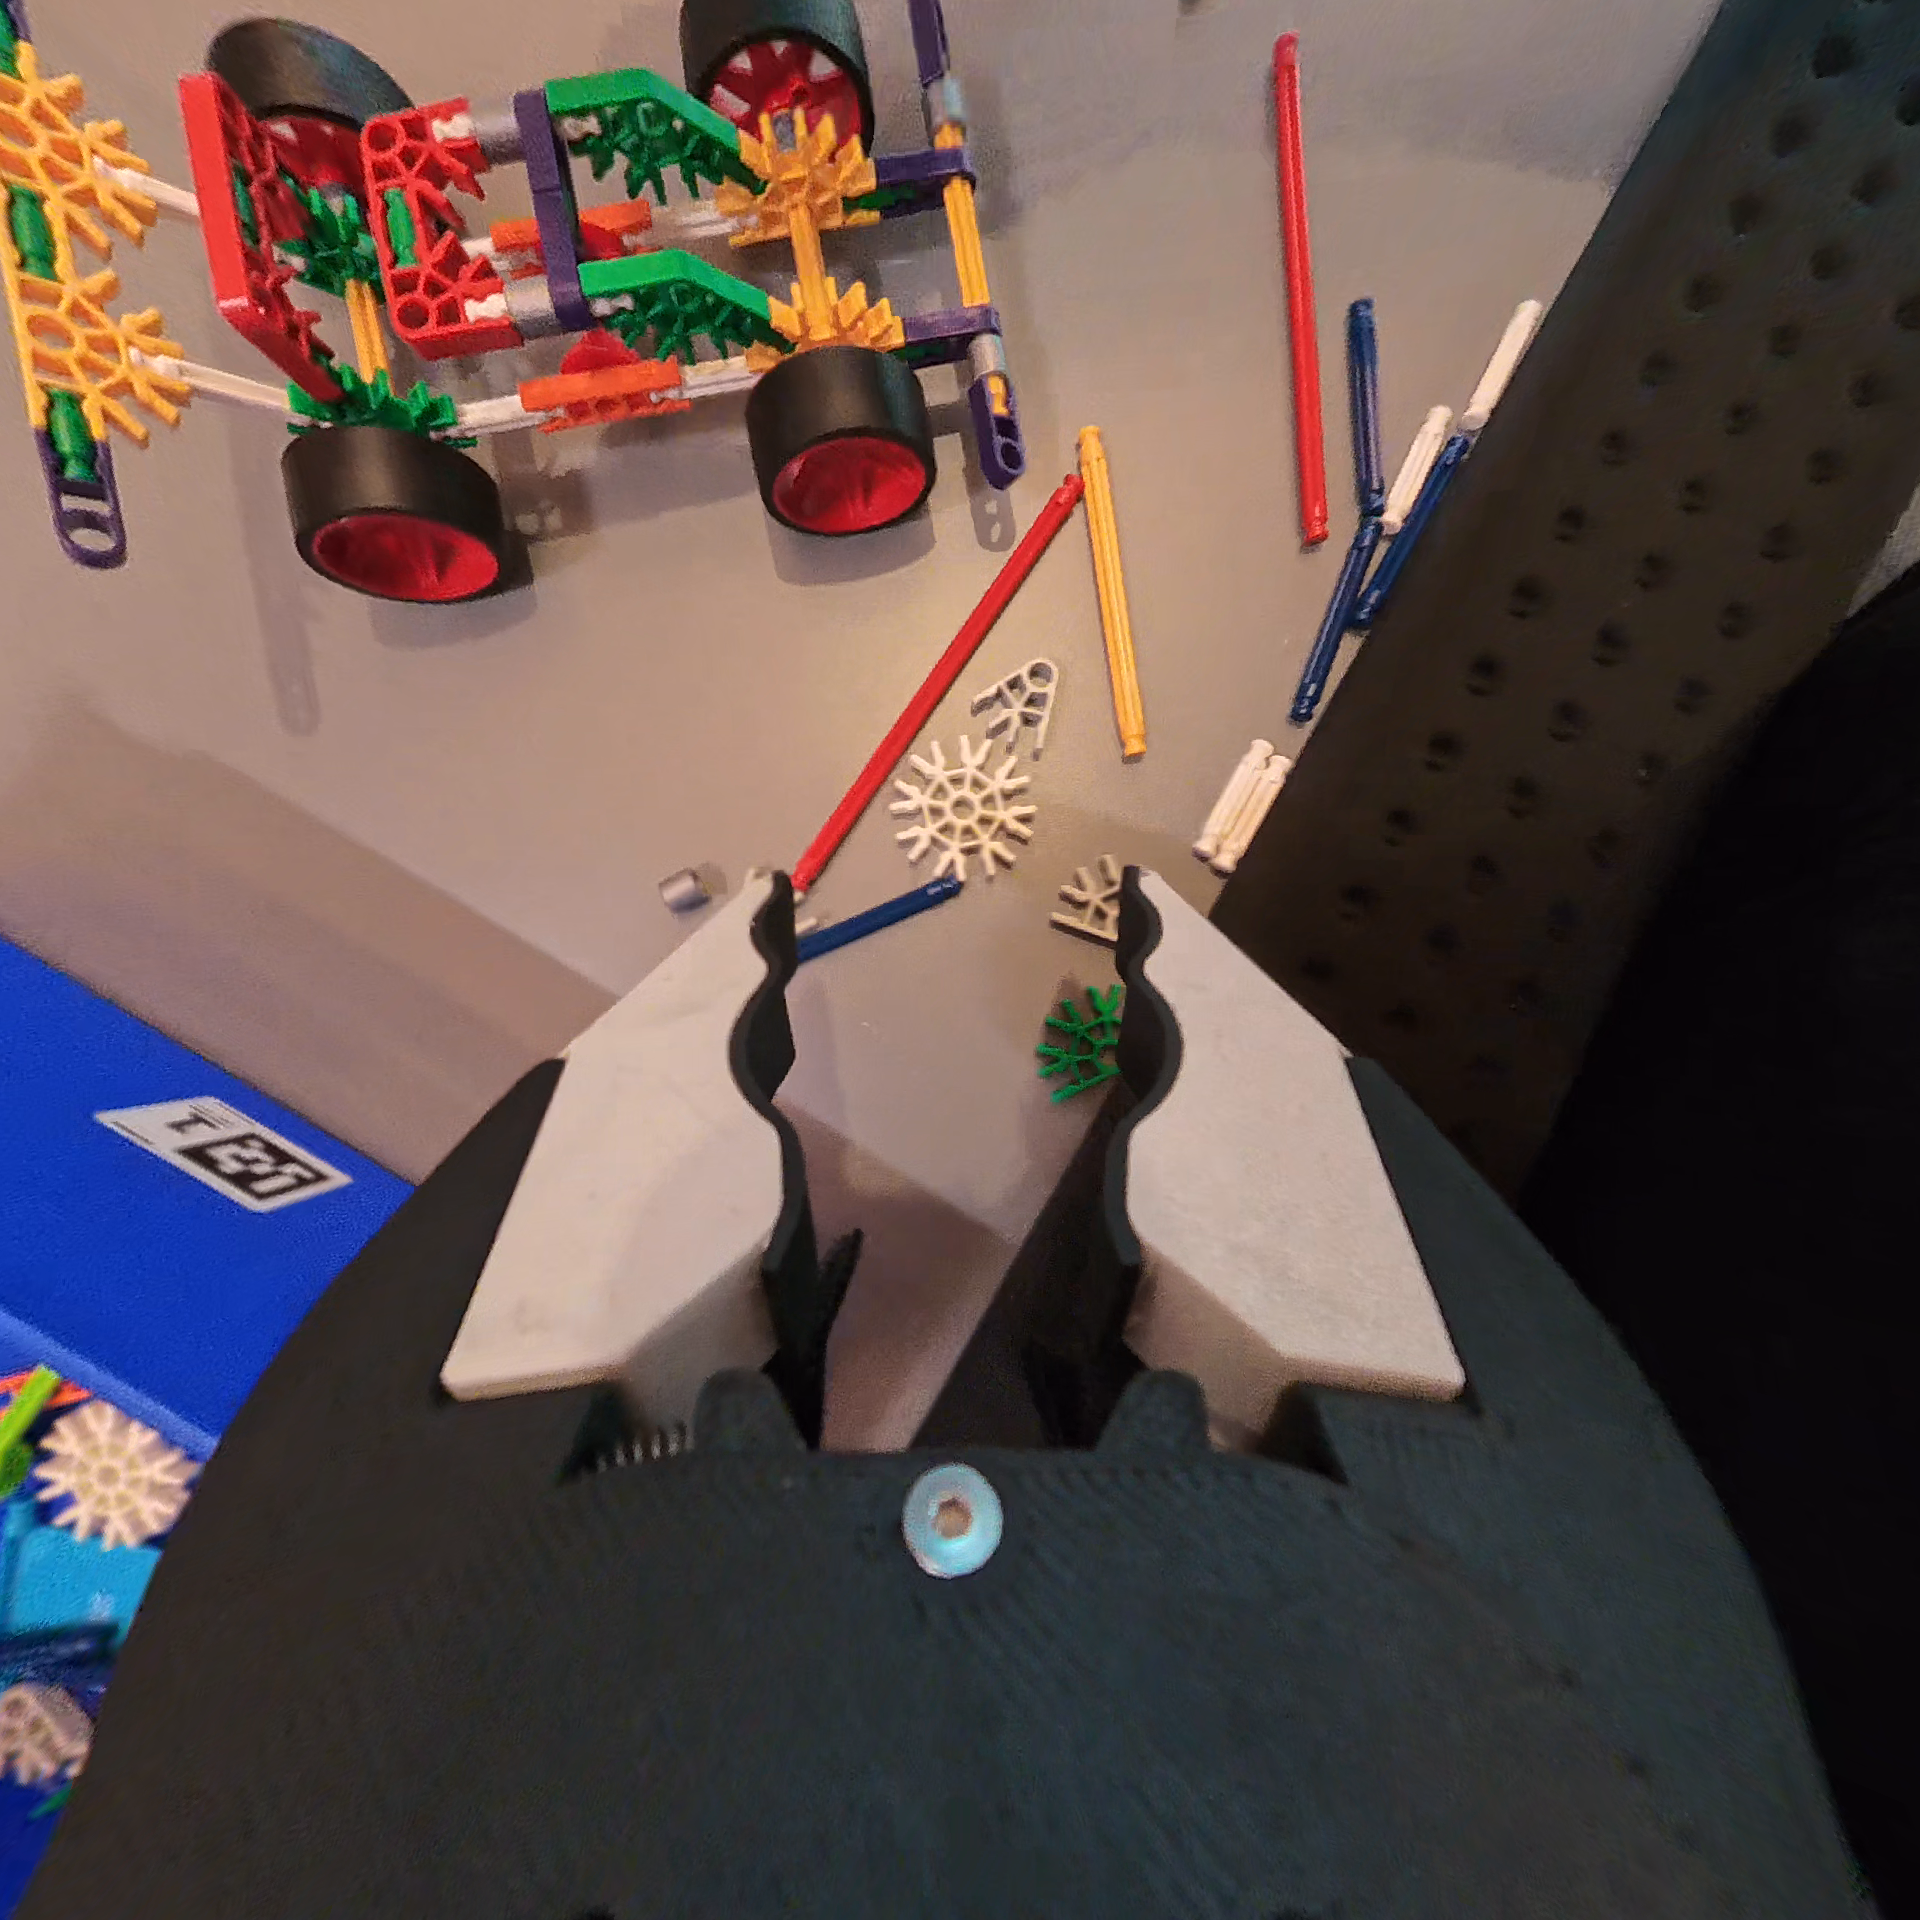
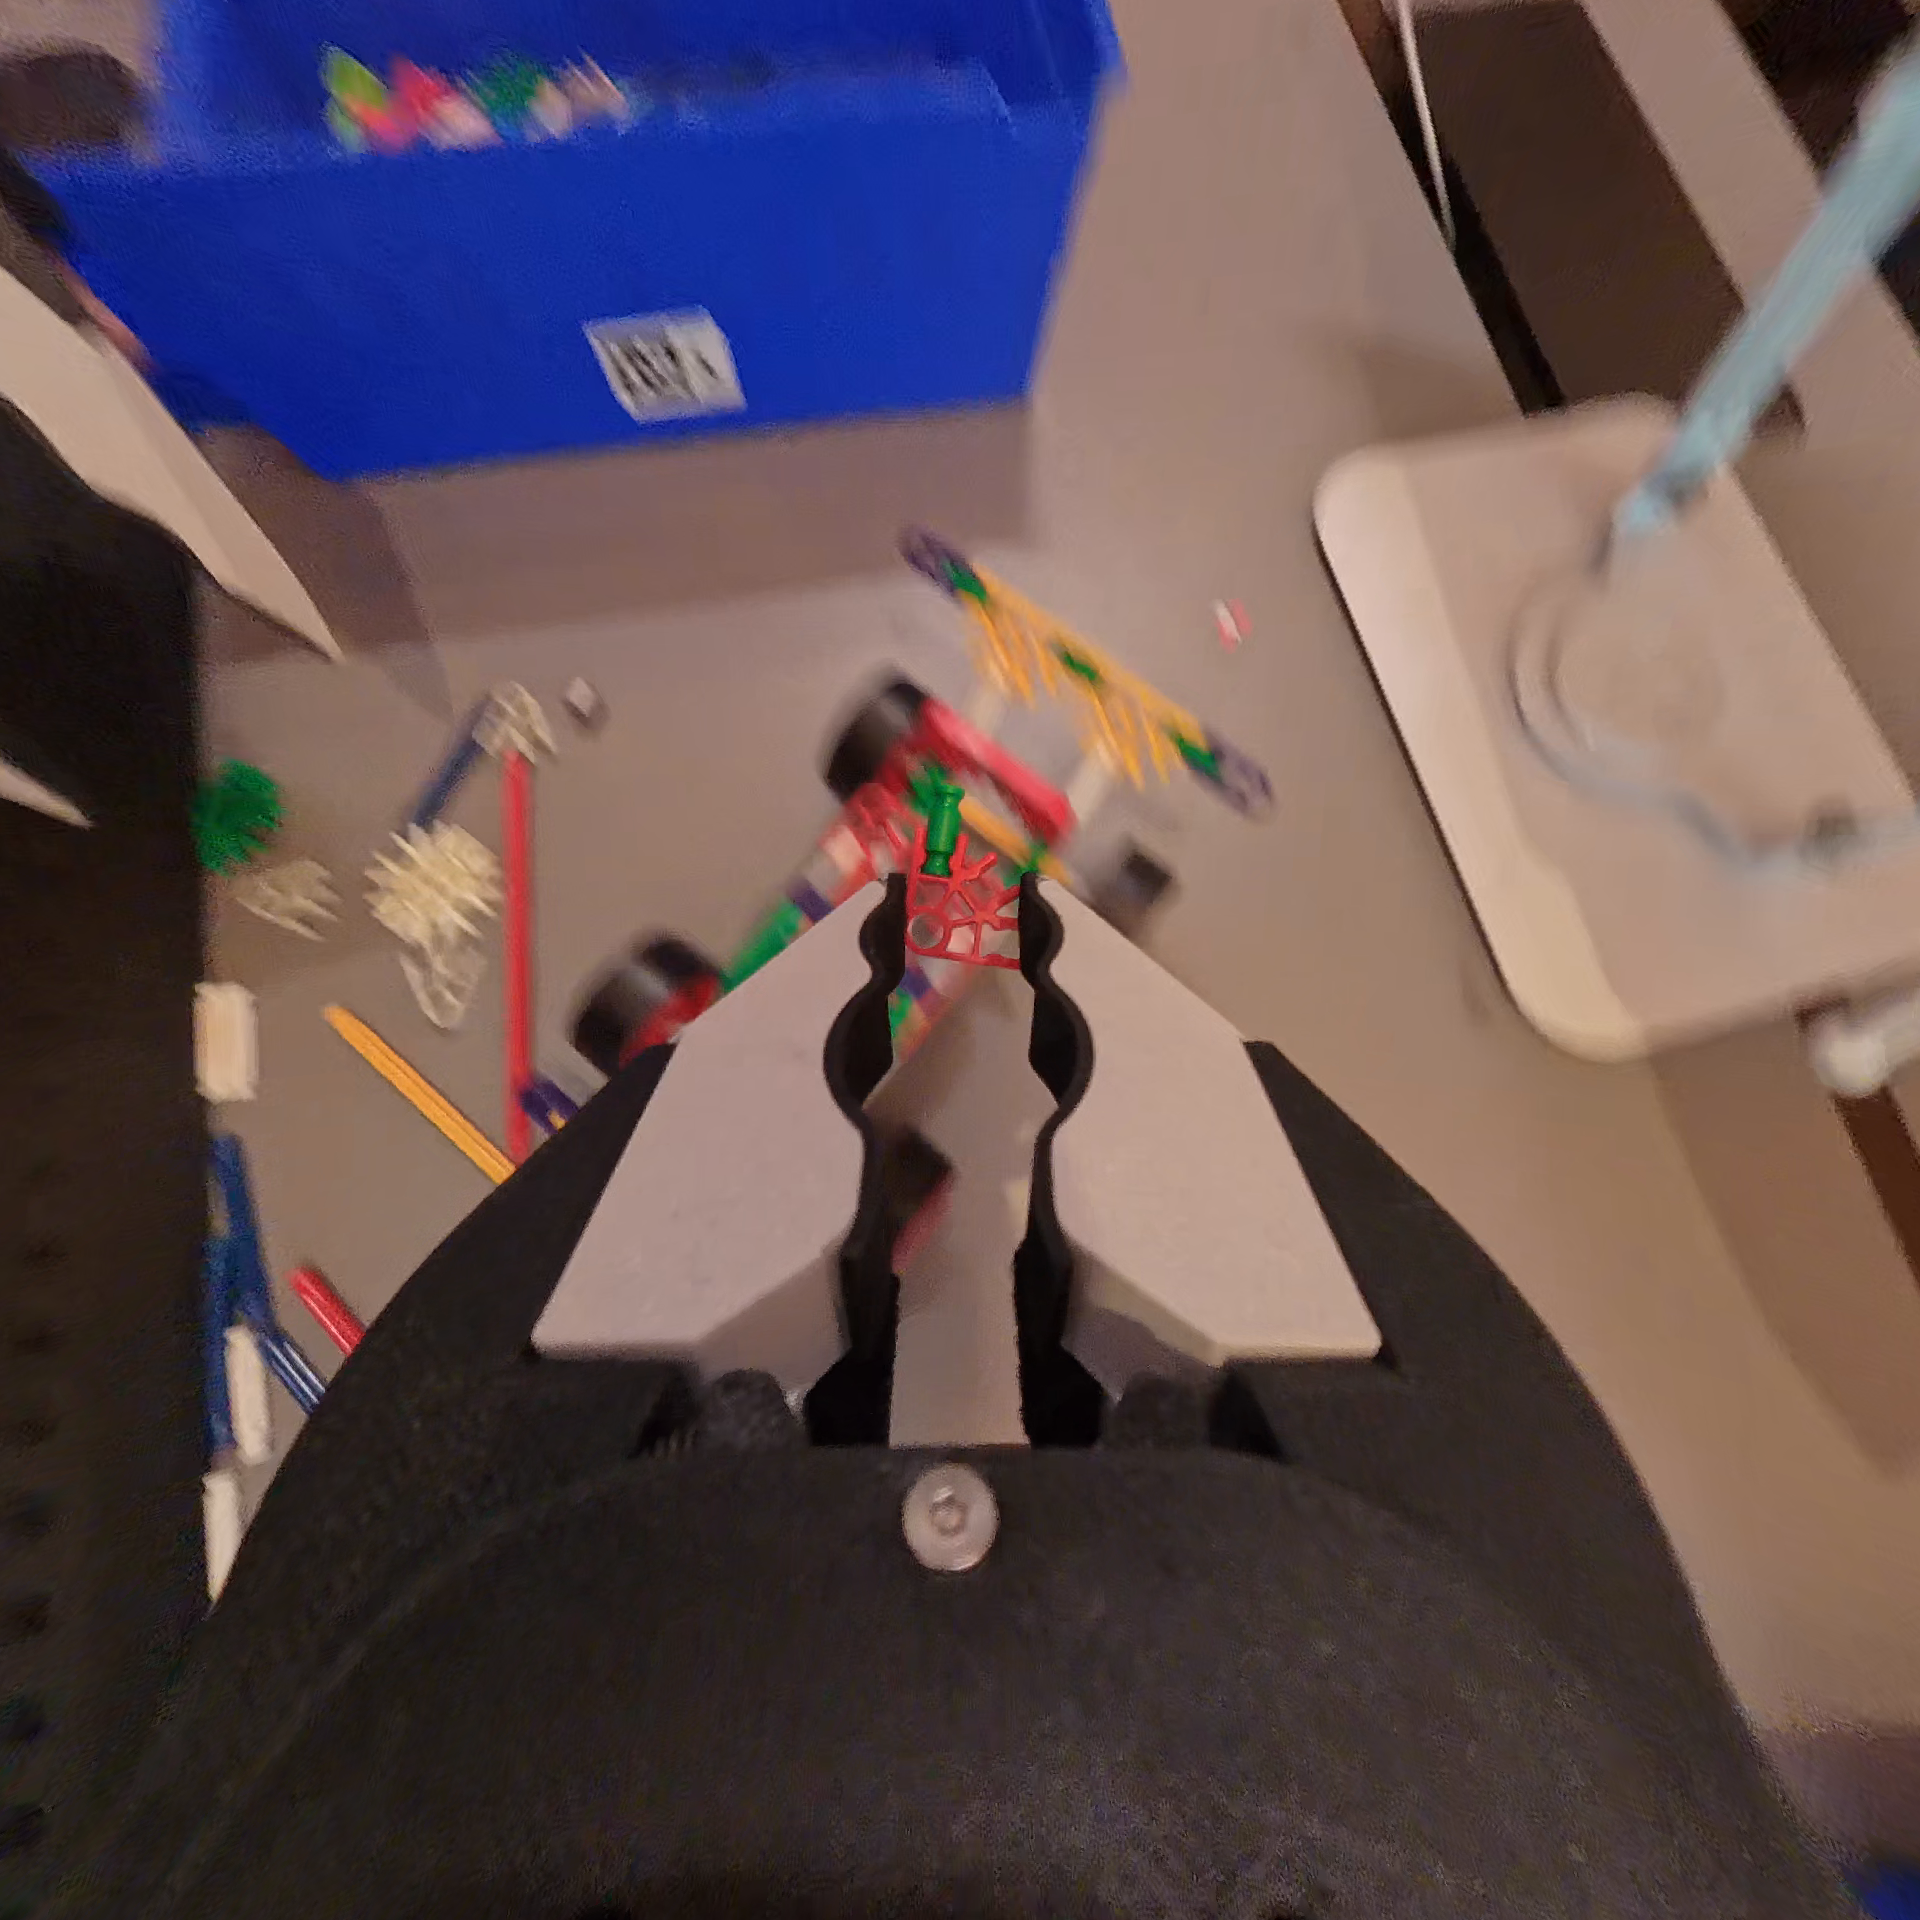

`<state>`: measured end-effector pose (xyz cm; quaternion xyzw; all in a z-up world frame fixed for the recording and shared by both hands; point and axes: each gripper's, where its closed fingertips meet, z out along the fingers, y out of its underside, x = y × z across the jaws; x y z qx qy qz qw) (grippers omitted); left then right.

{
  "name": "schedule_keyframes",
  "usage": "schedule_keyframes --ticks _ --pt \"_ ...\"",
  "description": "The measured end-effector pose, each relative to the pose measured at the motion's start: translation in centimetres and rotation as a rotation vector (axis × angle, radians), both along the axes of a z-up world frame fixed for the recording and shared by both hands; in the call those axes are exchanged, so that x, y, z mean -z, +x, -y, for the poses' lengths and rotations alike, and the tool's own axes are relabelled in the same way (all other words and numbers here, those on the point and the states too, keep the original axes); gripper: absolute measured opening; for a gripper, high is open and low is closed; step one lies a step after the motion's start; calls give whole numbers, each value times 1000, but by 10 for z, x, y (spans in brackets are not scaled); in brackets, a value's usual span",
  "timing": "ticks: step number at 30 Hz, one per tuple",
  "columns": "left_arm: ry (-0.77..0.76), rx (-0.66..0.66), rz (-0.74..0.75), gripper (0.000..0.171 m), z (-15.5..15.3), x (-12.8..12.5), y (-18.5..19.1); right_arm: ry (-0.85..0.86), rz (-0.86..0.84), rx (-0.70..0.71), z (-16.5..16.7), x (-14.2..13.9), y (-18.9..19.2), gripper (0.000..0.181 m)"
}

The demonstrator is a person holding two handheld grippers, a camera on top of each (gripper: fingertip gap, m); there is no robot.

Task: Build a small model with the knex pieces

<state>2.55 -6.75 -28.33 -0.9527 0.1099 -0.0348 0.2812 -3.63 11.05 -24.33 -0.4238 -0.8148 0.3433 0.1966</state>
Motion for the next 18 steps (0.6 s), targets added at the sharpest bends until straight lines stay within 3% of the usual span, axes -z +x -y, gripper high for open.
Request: schedule_keyframes --ticks 3,8,10,14,18 --pt "19 -31 46 57 9 1 14 -51 -60 -161 80 -35 -30 18" --pt "6 -55 31 57 22 12 22 -65 -147 -369 213 -61 -106 20" --pt "10 -74 29 57 24 12 21 -105 -133 -376 240 -61 -134 38" --pt "22 -105 16 54 8 16 14 -122 -163 -319 219 -81 -133 37" --pt "-15 -110 -73 45 8 28 3 8 -36 -256 159 -56 -70 30"
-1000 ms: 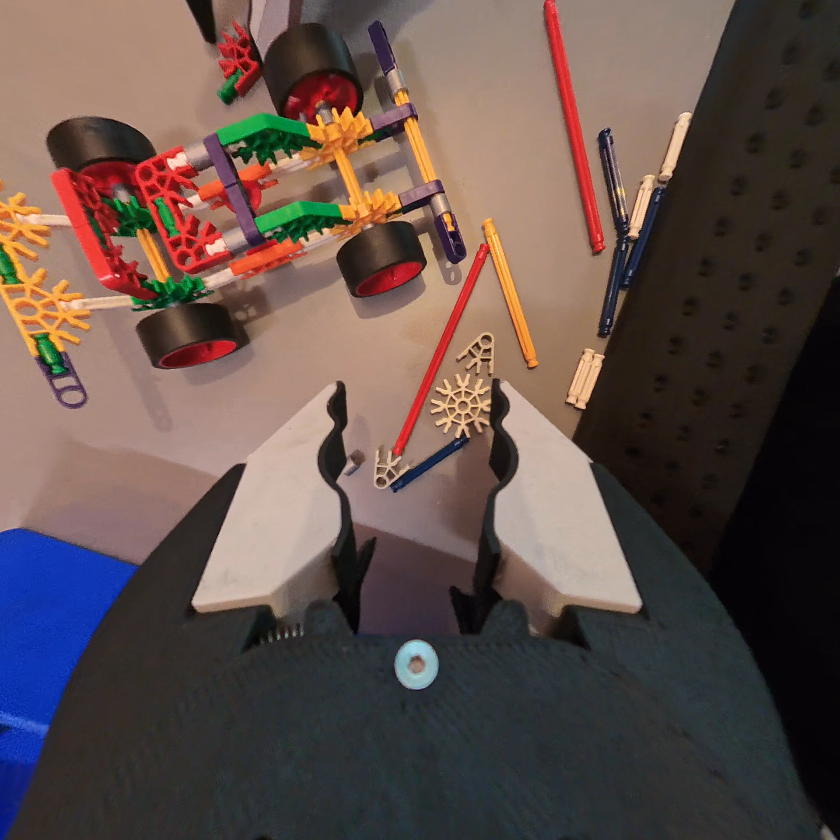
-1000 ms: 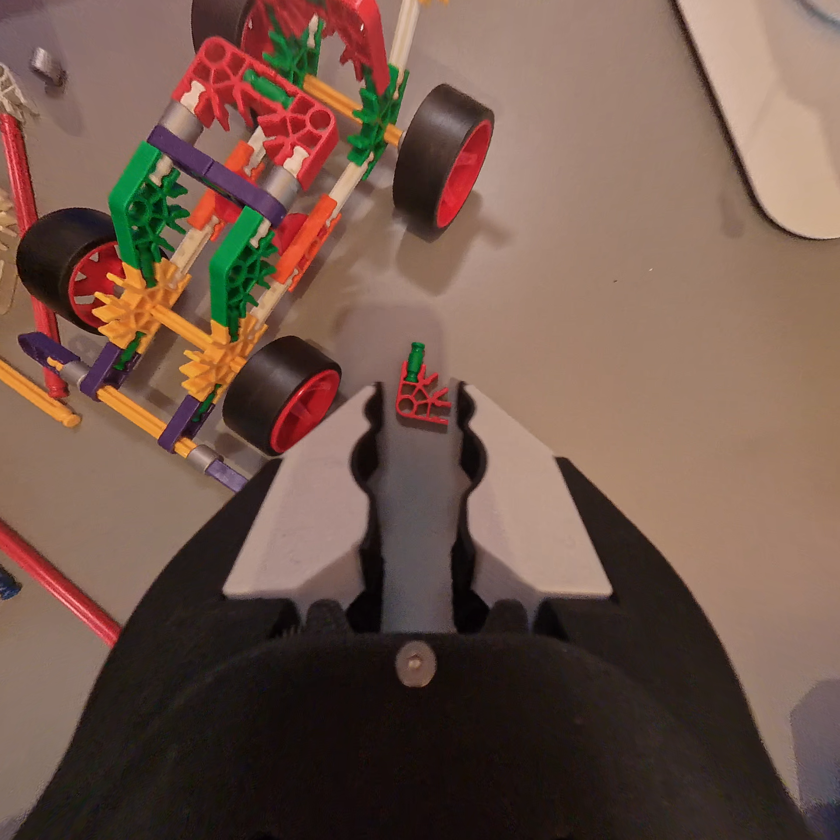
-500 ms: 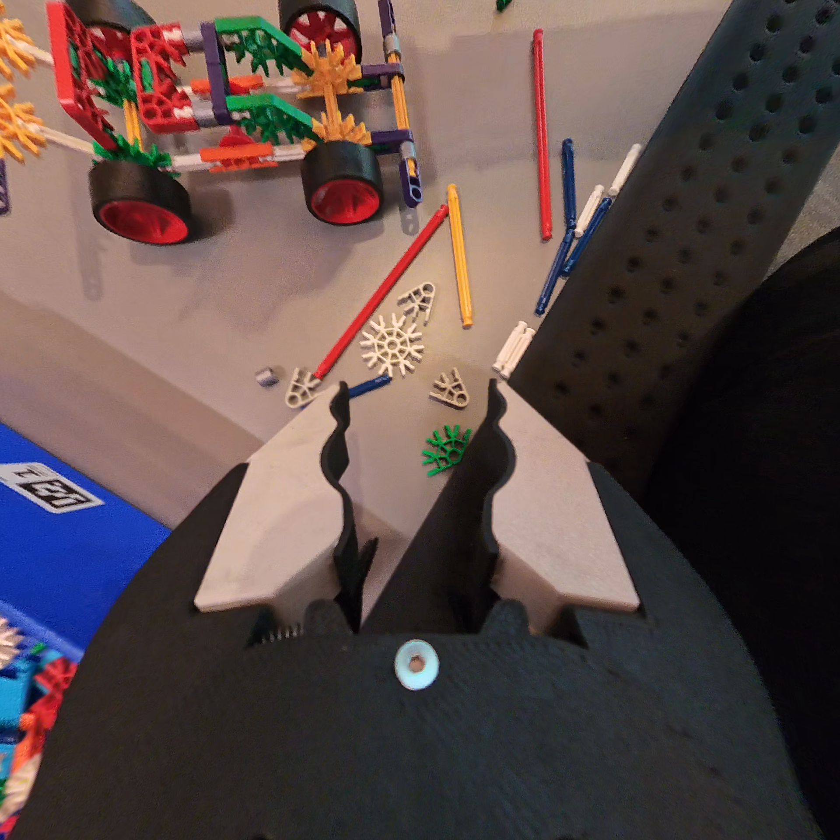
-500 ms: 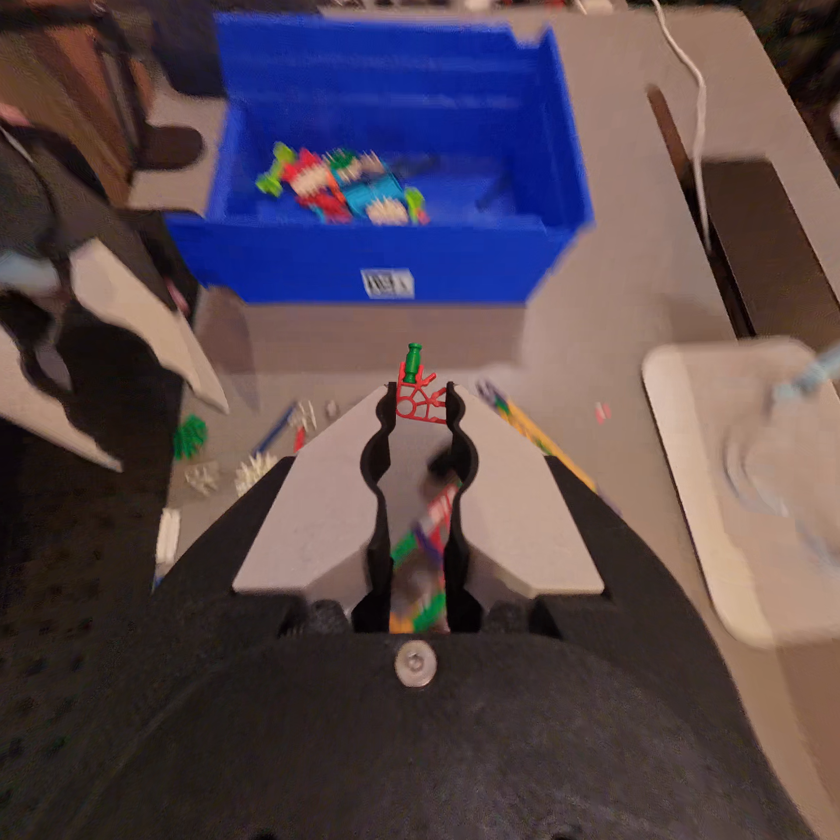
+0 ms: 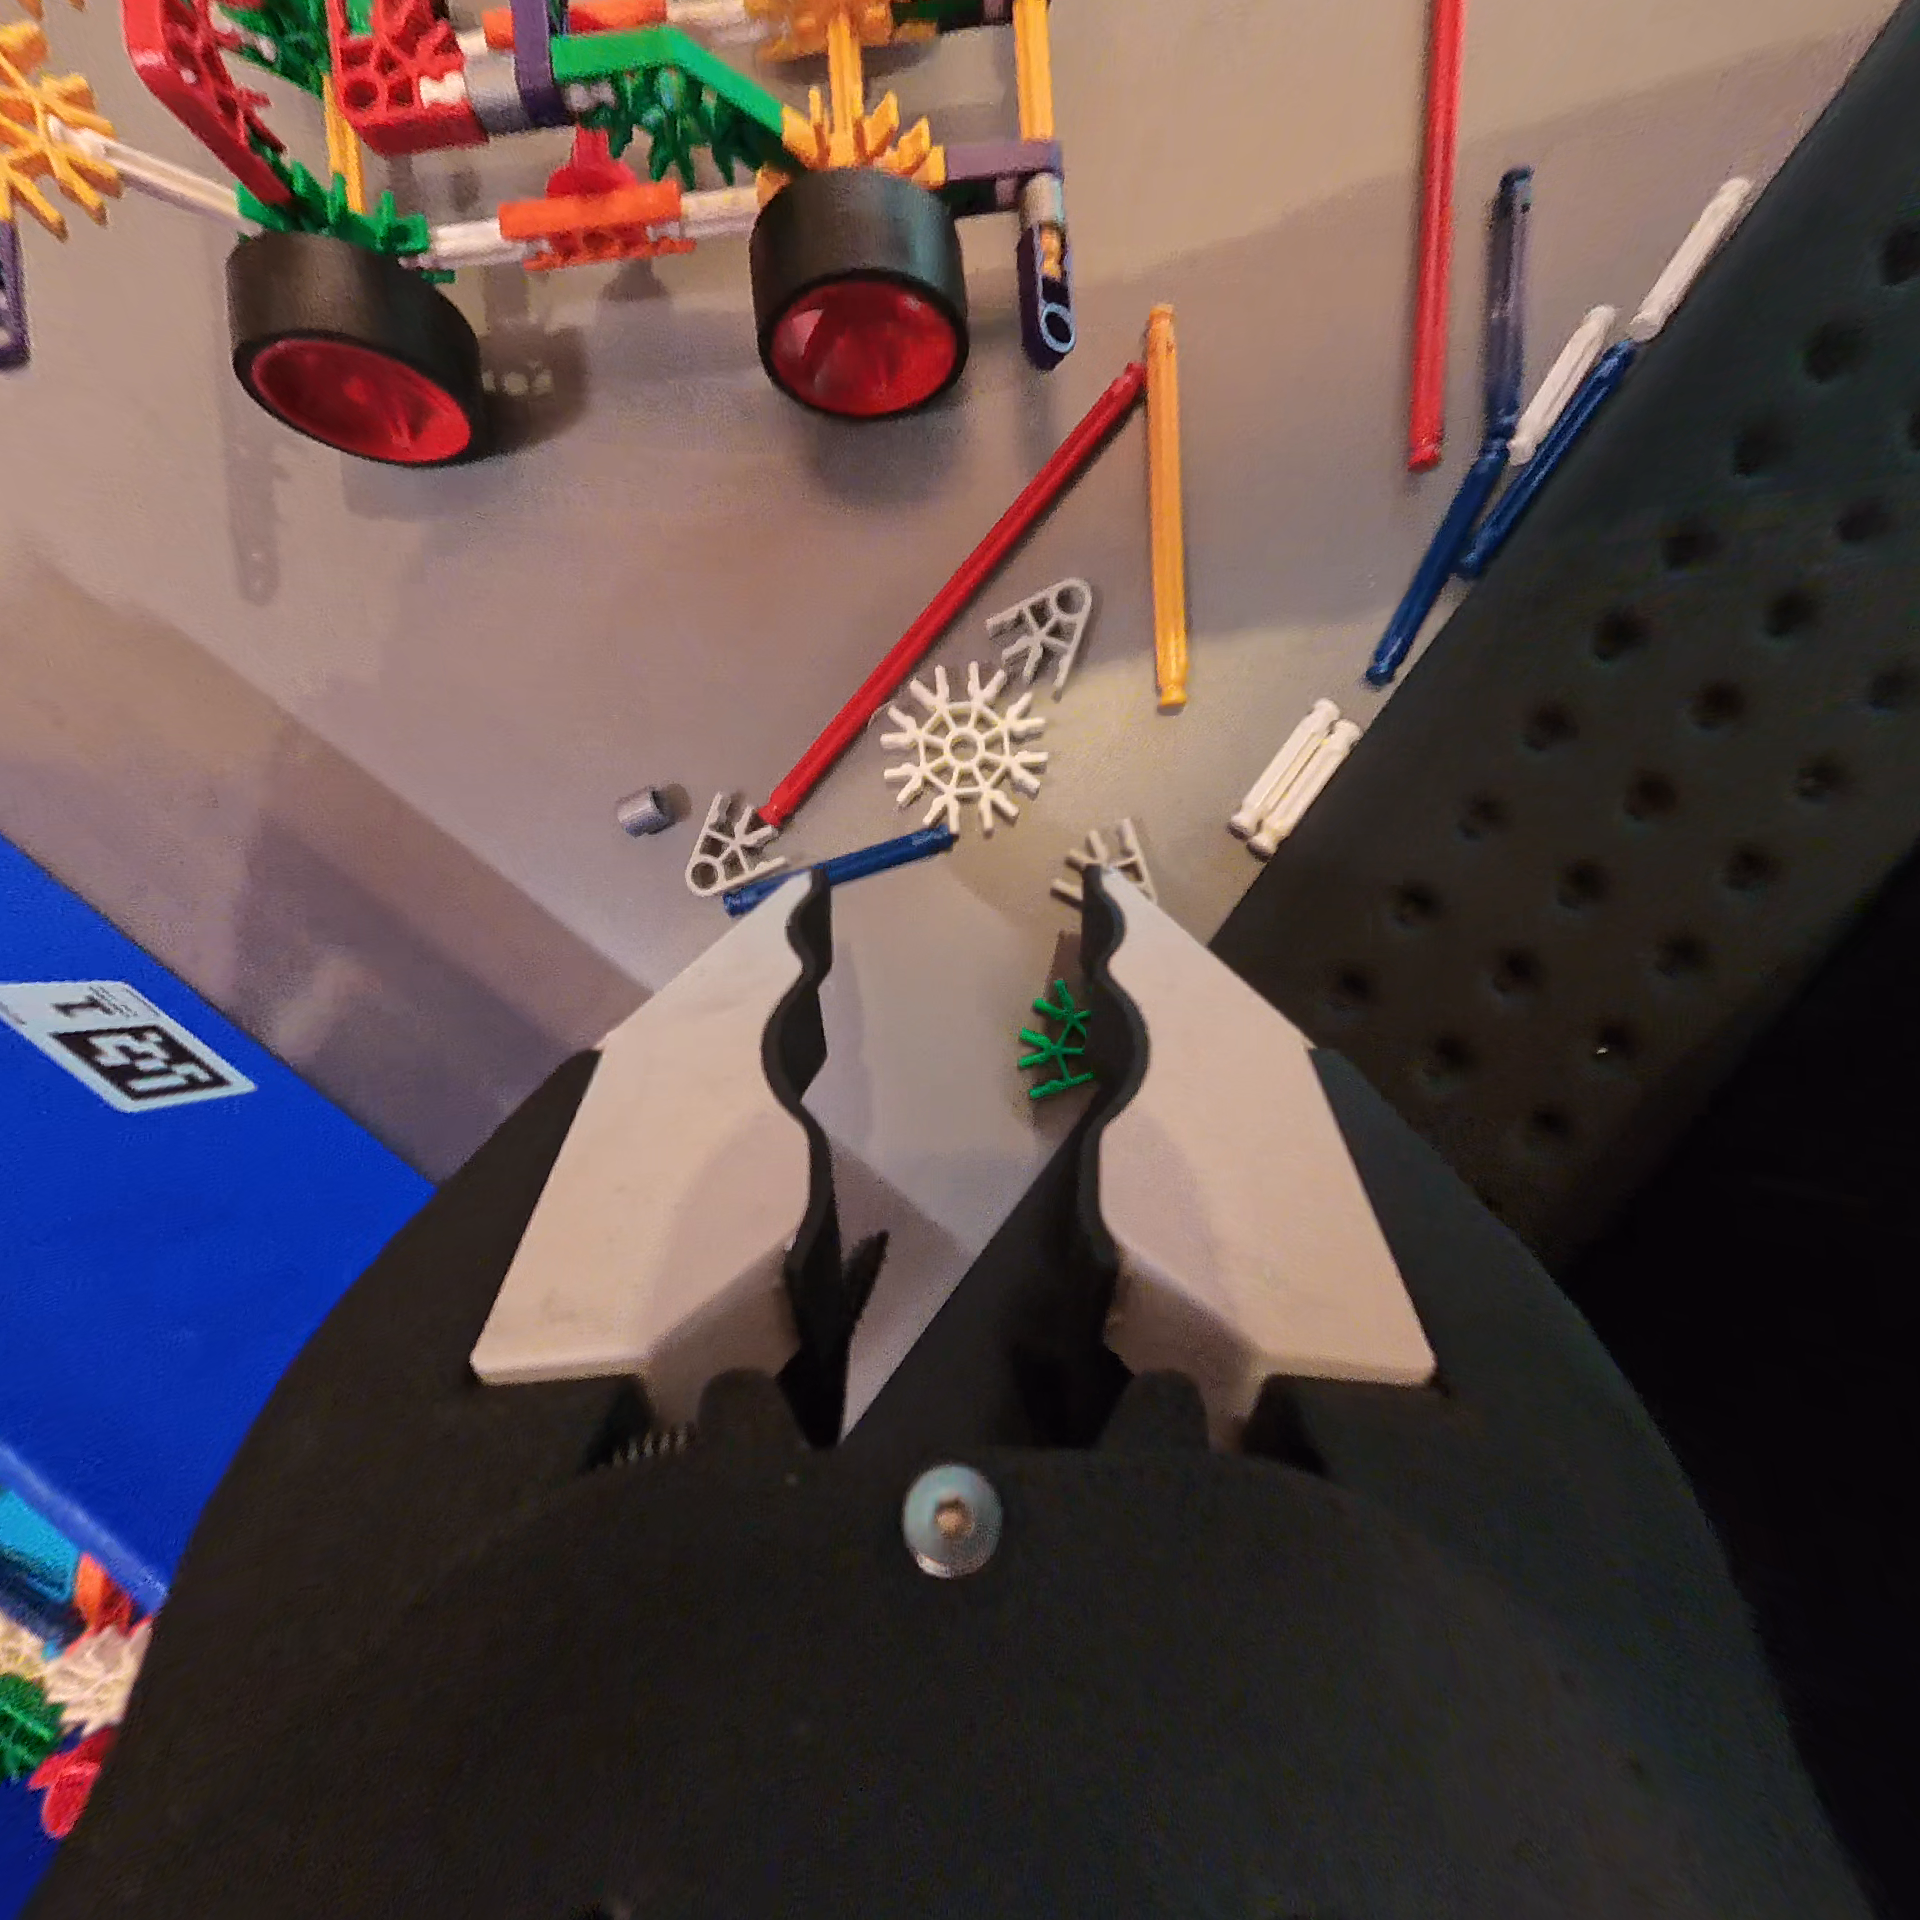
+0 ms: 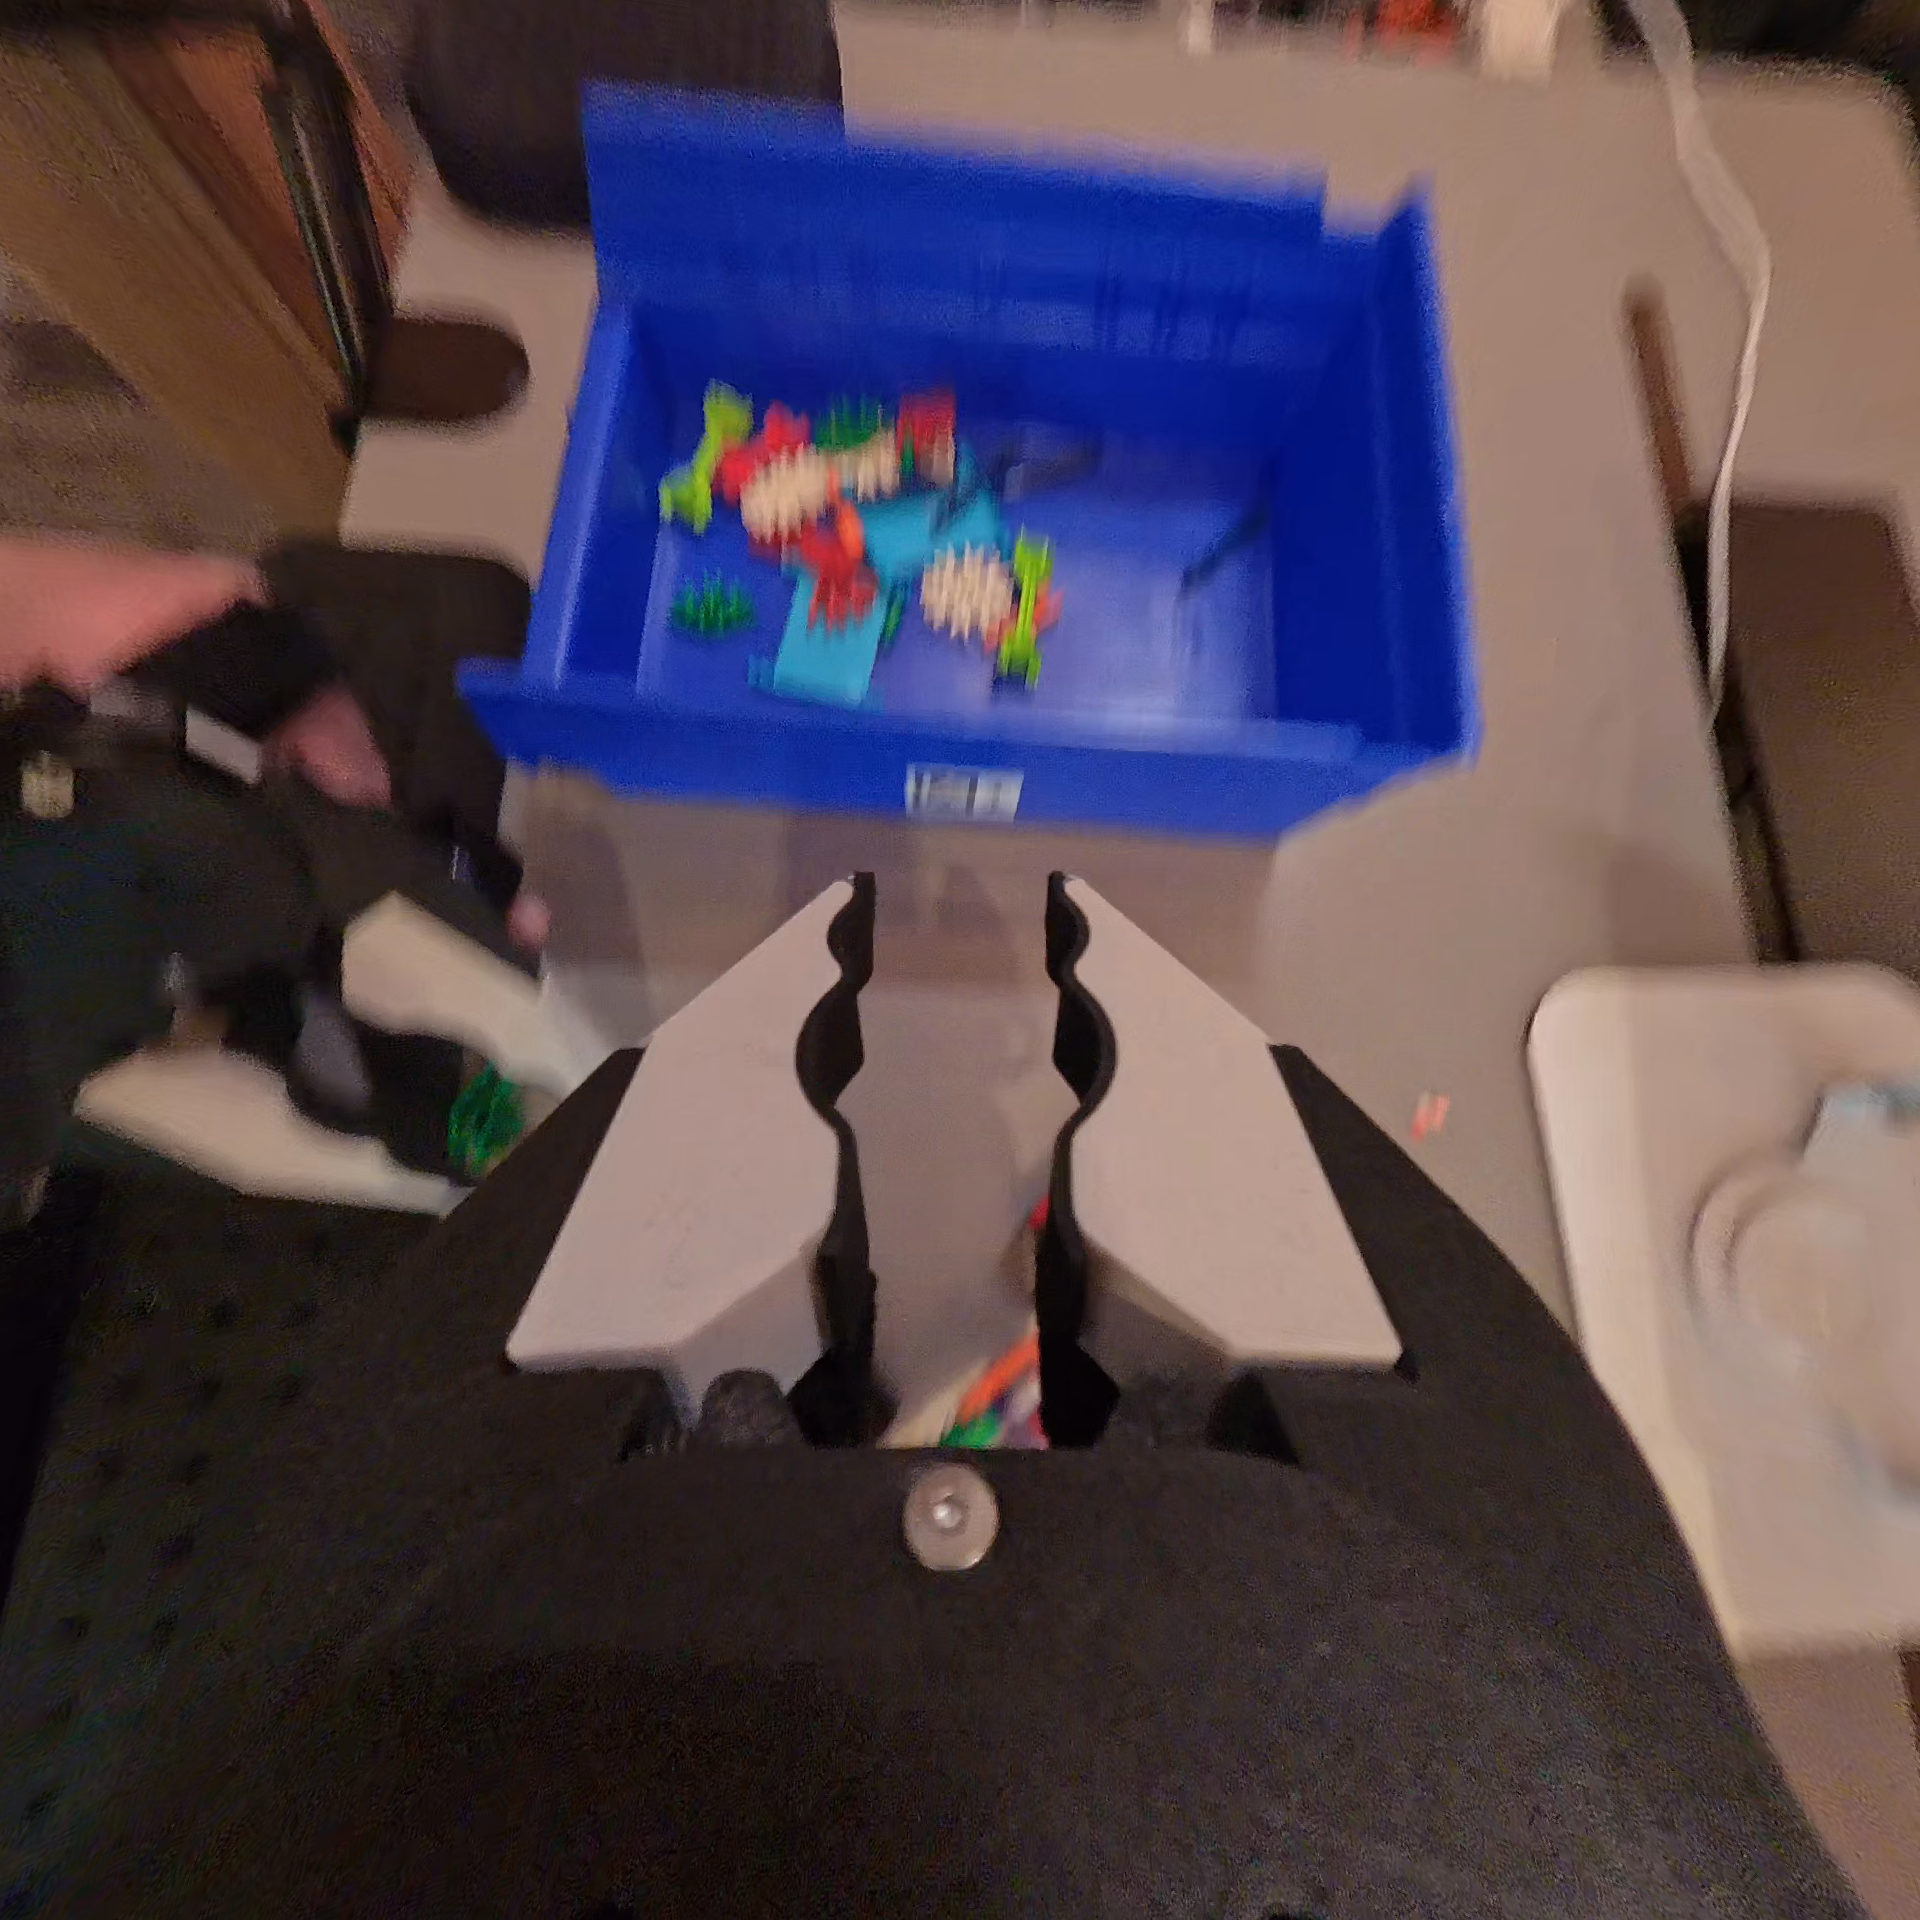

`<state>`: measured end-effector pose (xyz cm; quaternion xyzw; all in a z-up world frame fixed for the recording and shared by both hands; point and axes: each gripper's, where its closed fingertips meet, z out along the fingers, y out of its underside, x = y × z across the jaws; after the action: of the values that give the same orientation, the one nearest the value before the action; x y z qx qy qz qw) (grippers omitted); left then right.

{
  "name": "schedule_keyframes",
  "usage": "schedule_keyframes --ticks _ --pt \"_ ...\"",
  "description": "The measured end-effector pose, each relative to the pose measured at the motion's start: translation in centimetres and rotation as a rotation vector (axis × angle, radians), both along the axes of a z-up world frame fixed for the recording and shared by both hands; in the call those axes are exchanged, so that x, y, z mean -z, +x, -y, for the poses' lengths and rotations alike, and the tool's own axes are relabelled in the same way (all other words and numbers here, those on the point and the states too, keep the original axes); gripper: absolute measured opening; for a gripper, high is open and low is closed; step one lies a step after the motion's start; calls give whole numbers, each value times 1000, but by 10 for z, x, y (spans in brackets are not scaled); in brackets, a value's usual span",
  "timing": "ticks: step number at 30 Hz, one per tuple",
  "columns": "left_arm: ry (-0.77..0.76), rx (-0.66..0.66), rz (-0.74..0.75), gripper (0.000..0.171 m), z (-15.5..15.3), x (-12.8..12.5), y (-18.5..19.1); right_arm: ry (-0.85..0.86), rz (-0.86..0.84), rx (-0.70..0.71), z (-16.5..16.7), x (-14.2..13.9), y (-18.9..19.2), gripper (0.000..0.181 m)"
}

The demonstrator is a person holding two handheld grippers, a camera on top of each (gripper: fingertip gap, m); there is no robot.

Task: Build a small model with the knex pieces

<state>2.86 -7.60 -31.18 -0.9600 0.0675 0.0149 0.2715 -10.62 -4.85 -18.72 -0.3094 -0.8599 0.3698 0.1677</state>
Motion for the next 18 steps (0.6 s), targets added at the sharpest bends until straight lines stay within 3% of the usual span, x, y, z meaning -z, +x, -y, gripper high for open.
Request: schedule_keyframes --ticks 3,7,12,18 --pt "-1 -2 -22 35 2 7 -3 69 115 70 -28 38 59 21" --pt "41 -36 -123 35 -10 13 -13 65 188 160 -26 91 113 20" --pt "37 -42 -131 35 -6 24 -12 153 213 205 -17 134 122 18" --pt "46 -23 -137 30 -8 25 -14 161 266 220 -12 155 112 5"
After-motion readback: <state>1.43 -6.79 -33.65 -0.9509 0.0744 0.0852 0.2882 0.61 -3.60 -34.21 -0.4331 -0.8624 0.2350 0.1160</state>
